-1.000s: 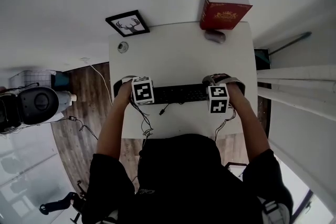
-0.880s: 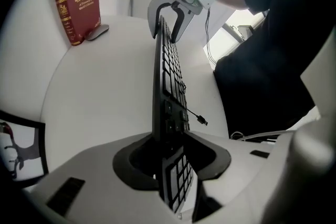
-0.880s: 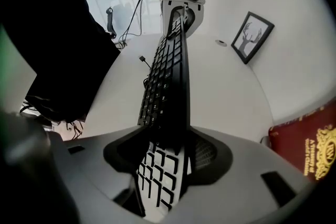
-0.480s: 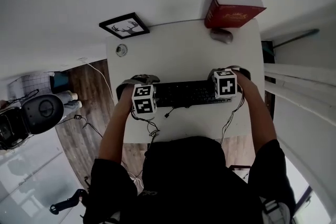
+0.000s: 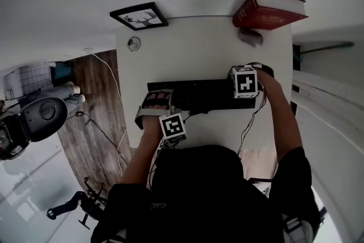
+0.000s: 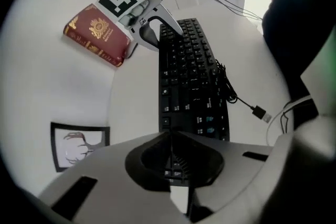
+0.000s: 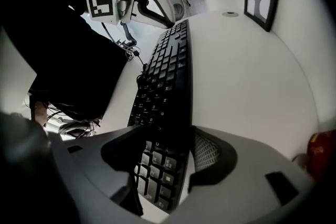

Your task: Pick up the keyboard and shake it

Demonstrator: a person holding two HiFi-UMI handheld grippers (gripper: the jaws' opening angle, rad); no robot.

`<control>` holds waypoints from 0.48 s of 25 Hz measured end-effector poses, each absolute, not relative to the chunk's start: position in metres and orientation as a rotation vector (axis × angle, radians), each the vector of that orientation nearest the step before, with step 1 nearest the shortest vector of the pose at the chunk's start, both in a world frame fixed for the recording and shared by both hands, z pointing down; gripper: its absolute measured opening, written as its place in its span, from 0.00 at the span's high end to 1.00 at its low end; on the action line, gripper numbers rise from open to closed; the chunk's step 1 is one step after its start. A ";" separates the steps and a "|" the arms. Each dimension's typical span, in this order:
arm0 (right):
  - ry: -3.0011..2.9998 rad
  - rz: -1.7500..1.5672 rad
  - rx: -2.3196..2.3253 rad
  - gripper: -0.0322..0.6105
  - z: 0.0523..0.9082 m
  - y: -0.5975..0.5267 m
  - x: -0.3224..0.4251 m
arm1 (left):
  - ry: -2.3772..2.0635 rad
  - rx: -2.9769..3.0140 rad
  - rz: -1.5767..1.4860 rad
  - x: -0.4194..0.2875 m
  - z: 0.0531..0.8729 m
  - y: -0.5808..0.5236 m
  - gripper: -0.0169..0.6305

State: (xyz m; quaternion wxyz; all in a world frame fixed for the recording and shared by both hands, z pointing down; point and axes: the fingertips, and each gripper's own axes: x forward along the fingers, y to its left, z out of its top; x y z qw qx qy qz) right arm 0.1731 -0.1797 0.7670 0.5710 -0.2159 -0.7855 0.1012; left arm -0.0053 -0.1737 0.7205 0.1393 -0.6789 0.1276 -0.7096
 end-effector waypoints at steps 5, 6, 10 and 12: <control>-1.823 0.105 -0.455 0.53 0.775 -0.188 0.170 | 0.317 -1.953 -2.129 -0.020 0.758 -0.160 0.97; -1.824 0.054 -0.433 0.54 0.777 -0.191 0.170 | 0.307 -1.963 -2.141 -0.022 0.762 -0.158 0.97; -1.842 -0.052 -0.339 0.54 0.778 -0.196 0.170 | 0.278 -1.989 -2.163 -0.022 0.768 -0.154 0.97; -1.857 -0.115 -0.249 0.54 0.778 -0.195 0.171 | 0.270 -1.982 -2.181 -0.022 0.769 -0.153 0.97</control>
